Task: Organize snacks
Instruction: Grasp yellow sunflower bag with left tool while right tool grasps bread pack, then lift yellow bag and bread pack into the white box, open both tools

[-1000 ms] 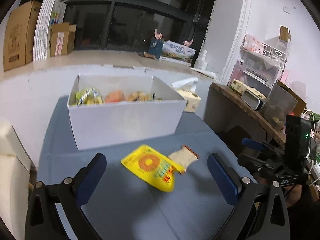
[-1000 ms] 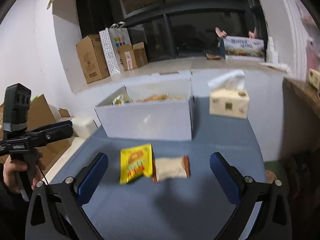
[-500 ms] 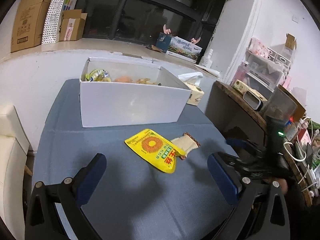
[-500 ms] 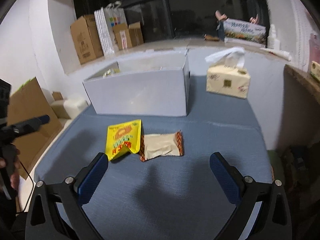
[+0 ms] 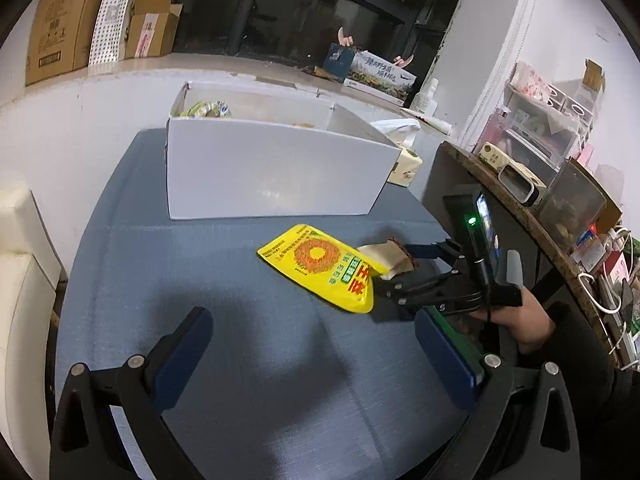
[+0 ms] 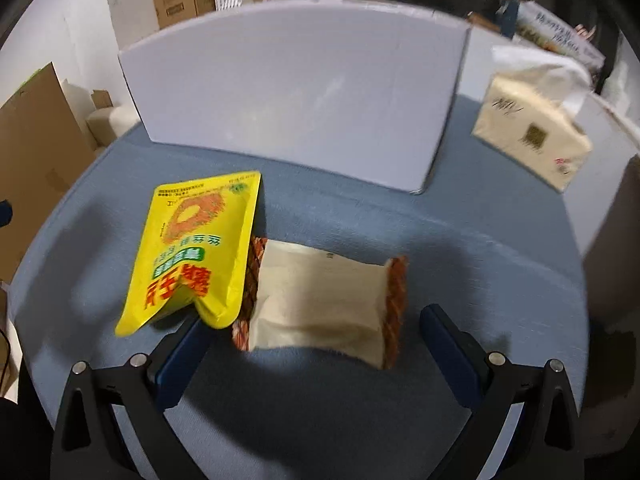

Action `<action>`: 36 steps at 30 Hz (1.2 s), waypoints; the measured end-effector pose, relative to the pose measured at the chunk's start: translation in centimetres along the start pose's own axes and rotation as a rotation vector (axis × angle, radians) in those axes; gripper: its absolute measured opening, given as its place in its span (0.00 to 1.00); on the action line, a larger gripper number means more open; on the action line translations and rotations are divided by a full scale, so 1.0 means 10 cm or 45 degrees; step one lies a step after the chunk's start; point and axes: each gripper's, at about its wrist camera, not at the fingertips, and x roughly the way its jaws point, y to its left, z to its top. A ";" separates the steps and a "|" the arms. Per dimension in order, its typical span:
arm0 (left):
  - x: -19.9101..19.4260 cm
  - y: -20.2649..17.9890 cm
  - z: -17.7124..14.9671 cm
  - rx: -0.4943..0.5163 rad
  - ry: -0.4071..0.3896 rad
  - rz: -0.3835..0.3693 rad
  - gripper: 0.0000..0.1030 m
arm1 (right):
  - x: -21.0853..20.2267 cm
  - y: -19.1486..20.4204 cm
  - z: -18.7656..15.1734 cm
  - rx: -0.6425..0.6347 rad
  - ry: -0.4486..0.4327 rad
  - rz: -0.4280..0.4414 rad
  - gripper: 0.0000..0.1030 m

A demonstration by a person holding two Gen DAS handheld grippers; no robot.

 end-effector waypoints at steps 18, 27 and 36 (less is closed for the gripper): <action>1.13 -0.59 0.31 0.333 0.229 0.078 1.00 | -1.00 -0.42 -0.67 0.283 -0.233 0.021 0.64; 1.56 -0.68 0.21 0.005 0.293 0.399 1.00 | -1.23 -0.39 -0.78 0.310 -0.326 0.010 0.64; 1.39 -0.47 0.26 0.035 0.185 0.346 0.41 | -1.31 -0.43 -0.84 0.331 -0.375 0.016 0.64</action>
